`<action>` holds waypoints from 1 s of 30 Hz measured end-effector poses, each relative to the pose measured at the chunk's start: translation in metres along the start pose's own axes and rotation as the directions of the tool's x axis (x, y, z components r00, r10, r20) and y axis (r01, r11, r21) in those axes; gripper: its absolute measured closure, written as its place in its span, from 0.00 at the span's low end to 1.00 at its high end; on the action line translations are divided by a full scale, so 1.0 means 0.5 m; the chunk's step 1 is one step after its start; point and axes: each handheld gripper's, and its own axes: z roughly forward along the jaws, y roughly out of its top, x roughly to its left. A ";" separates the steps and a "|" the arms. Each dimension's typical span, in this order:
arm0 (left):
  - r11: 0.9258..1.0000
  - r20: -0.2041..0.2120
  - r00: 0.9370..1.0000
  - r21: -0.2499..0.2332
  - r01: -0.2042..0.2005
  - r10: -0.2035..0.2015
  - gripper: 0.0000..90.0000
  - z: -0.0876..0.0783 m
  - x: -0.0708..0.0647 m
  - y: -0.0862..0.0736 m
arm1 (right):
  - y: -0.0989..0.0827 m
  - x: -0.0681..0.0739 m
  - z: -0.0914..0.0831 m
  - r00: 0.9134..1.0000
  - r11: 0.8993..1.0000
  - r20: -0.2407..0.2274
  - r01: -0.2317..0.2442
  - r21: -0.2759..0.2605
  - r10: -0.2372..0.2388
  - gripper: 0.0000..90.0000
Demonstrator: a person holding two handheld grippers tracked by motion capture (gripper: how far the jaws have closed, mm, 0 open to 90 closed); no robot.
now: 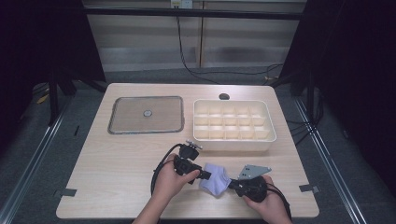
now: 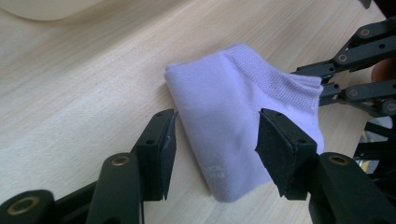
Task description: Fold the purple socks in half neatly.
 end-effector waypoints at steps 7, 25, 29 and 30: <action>1.000 -0.050 0.998 0.017 -0.022 0.023 0.52 0.015 -0.009 -0.002 | 0.001 0.000 0.000 1.000 1.000 0.005 0.004 0.001 -0.004 0.94; 0.997 0.021 0.998 0.045 0.059 -0.060 0.91 0.008 0.019 -0.016 | 0.000 0.000 0.000 1.000 1.000 0.006 0.007 0.001 -0.007 0.93; 0.997 0.007 0.998 0.049 0.059 -0.059 0.92 0.009 0.023 -0.018 | 0.000 0.000 0.000 1.000 1.000 0.005 0.004 -0.001 -0.004 0.93; 0.997 0.004 0.998 0.050 0.059 -0.059 0.92 0.009 0.022 -0.018 | 0.001 0.000 0.000 1.000 1.000 0.007 0.004 0.000 -0.004 0.93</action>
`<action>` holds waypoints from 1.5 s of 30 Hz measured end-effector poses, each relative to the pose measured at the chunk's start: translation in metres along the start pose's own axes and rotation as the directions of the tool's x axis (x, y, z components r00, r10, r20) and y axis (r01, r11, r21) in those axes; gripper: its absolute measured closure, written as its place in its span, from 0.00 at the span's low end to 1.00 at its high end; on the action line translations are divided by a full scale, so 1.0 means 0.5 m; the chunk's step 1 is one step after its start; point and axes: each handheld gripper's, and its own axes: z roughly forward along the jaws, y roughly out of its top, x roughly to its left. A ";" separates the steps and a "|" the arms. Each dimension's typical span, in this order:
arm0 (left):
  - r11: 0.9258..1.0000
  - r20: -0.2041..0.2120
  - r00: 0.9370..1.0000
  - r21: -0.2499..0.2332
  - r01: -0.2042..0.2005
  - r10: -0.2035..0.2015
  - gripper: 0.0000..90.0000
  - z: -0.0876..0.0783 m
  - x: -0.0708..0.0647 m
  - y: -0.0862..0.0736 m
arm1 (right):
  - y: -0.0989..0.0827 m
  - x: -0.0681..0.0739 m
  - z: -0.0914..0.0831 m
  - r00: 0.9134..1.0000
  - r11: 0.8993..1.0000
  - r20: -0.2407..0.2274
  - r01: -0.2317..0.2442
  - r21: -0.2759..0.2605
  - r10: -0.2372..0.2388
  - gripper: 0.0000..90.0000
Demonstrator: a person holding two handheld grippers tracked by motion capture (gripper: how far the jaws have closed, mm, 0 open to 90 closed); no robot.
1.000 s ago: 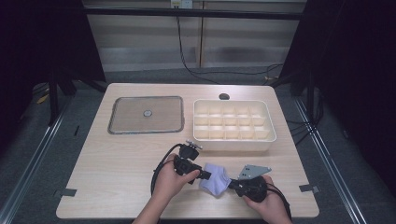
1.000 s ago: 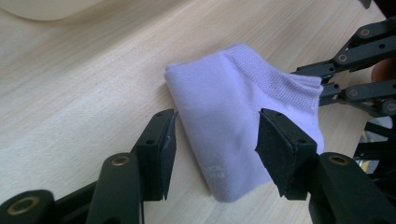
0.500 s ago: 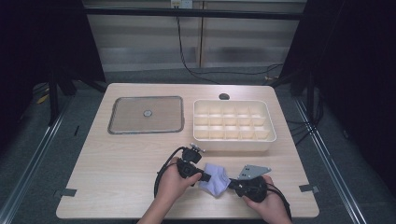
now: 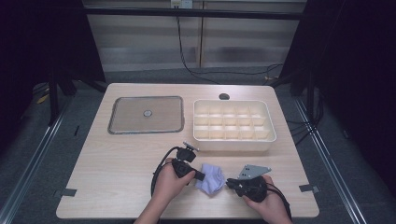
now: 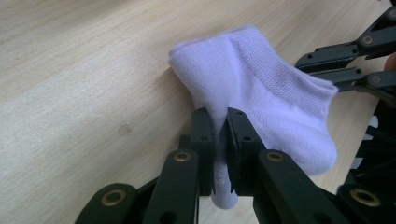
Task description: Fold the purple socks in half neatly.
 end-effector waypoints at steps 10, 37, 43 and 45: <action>1.000 -0.002 1.000 0.013 -0.010 0.010 0.91 -0.002 0.000 0.001 | 0.005 -0.001 -0.008 1.000 1.000 0.006 0.001 -0.006 -0.001 1.00; 0.999 -0.101 0.994 -0.019 0.029 -0.031 0.45 0.015 -0.026 0.018 | 0.042 0.017 -0.007 1.000 0.999 -0.015 0.023 -0.042 -0.024 1.00; 1.000 -0.167 0.986 0.005 -0.028 0.028 0.50 0.018 -0.037 0.020 | 0.039 0.015 0.001 1.000 0.999 -0.017 0.022 -0.037 -0.023 1.00; 0.999 -0.196 0.979 0.012 -0.053 0.055 0.51 0.021 -0.044 0.021 | 0.040 0.015 0.002 1.000 0.999 -0.017 0.023 -0.039 -0.024 0.99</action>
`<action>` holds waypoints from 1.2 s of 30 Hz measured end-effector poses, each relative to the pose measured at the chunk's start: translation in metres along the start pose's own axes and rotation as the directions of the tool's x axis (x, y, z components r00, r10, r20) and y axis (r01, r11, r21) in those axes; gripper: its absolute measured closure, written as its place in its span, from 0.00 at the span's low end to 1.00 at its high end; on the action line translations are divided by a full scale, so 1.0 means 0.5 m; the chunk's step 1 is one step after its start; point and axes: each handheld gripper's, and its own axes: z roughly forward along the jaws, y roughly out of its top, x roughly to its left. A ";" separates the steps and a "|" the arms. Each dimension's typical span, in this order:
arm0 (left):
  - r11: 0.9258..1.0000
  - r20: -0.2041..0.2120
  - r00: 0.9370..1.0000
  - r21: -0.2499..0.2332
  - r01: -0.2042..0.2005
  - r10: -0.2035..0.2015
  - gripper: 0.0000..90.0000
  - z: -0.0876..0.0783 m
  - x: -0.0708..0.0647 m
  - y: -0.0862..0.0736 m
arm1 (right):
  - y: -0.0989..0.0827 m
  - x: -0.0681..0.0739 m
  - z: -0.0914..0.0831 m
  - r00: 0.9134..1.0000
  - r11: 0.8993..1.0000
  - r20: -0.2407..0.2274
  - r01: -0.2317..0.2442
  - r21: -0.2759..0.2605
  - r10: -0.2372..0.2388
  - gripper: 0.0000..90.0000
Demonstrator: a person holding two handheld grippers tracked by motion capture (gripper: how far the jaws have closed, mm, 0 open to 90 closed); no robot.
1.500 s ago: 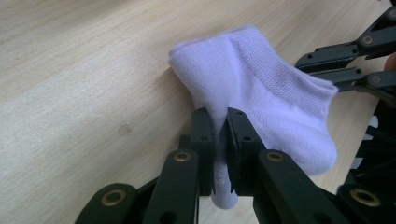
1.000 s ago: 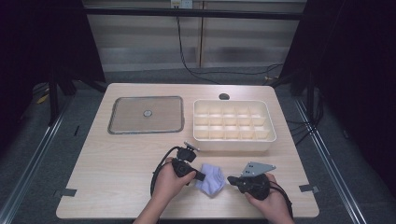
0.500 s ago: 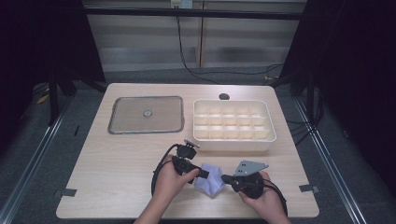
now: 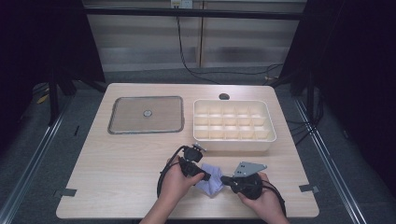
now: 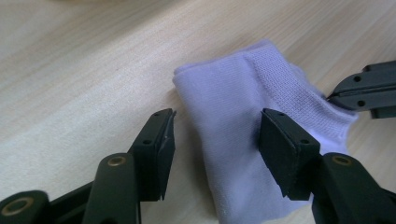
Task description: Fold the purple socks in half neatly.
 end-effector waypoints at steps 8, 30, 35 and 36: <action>0.994 -0.090 0.990 -0.014 -0.106 0.104 0.51 0.006 -0.022 -0.007 | -0.001 0.002 0.001 1.000 1.000 0.000 -0.001 0.003 0.001 0.99; 0.998 0.051 0.999 -0.053 0.015 -0.012 0.51 -0.027 0.016 -0.022 | 0.001 0.002 0.001 1.000 1.000 -0.007 0.008 -0.002 -0.008 1.00; 0.998 0.070 0.997 -0.047 0.044 -0.040 0.59 -0.035 0.024 -0.027 | 0.002 0.002 -0.002 1.000 1.000 -0.003 0.004 -0.004 -0.004 1.00; 0.999 0.071 0.997 -0.038 0.033 -0.031 0.61 -0.036 0.026 -0.027 | 0.002 0.001 -0.003 1.000 1.000 -0.004 0.003 -0.005 -0.003 1.00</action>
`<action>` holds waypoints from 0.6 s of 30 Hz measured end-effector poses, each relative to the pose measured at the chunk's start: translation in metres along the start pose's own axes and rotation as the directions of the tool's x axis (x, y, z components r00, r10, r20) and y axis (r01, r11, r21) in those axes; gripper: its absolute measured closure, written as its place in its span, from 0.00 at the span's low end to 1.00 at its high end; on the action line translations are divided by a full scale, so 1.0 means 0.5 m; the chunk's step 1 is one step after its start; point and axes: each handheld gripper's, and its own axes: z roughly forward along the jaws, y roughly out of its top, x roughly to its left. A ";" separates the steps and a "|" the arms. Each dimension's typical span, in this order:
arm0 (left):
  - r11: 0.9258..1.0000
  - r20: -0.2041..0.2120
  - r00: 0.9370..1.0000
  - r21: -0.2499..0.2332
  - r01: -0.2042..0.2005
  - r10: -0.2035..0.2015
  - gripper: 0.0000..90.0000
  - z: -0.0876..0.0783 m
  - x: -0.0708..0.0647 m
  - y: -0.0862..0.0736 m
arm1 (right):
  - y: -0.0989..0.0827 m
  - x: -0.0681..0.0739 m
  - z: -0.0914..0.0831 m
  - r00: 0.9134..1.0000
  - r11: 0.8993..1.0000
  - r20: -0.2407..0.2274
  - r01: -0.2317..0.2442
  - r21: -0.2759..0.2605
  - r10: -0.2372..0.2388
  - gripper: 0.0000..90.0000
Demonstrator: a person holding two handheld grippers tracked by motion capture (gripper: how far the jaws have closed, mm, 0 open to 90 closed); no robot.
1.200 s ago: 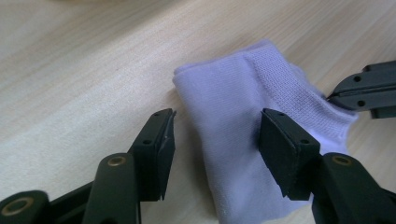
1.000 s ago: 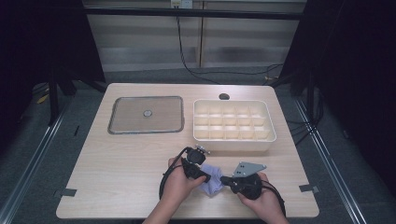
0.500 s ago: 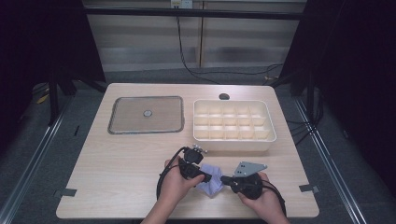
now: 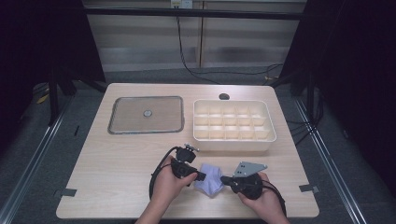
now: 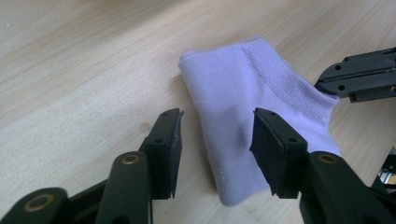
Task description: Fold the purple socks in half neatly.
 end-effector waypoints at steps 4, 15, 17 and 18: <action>1.000 0.020 1.000 0.011 0.014 -0.015 0.68 0.000 0.000 0.001 | -0.001 0.000 0.003 1.000 1.000 -0.002 0.002 0.007 -0.002 1.00; 0.999 0.046 0.998 0.039 0.033 -0.034 0.86 -0.001 0.003 0.006 | -0.003 0.001 0.007 1.000 1.000 -0.004 0.004 0.015 -0.004 1.00; 0.999 0.047 0.998 0.032 0.043 -0.044 0.87 -0.001 0.000 0.006 | -0.003 0.002 0.008 1.000 1.000 -0.002 0.005 0.015 -0.005 1.00; 0.999 0.047 0.998 0.033 0.043 -0.044 0.87 -0.001 0.000 0.007 | -0.003 0.002 0.009 1.000 1.000 -0.004 0.007 0.016 -0.007 1.00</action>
